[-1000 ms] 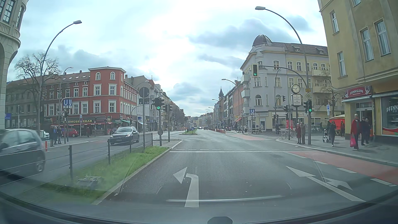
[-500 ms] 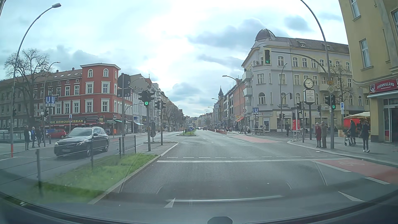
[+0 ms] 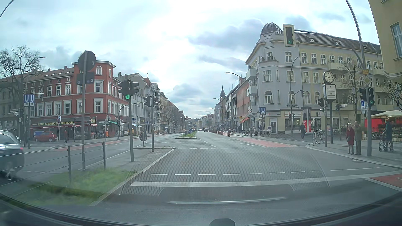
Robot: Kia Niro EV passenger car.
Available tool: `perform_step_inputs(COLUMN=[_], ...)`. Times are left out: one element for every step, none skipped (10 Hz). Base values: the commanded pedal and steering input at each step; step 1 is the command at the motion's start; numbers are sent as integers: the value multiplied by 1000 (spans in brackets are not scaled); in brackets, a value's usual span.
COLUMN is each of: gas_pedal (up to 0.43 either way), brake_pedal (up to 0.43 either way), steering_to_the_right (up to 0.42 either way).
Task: Follow the waypoints while adhering to traffic rules and regulations
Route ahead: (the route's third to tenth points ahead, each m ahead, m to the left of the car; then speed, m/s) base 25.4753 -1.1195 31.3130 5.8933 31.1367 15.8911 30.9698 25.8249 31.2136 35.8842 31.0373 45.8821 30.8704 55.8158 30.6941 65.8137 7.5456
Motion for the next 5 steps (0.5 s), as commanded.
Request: perform_step_inputs(gas_pedal=[0,0,0,0,0], brake_pedal=[24,30,37,61,67], steering_to_the_right=[3,3,3,3,2])
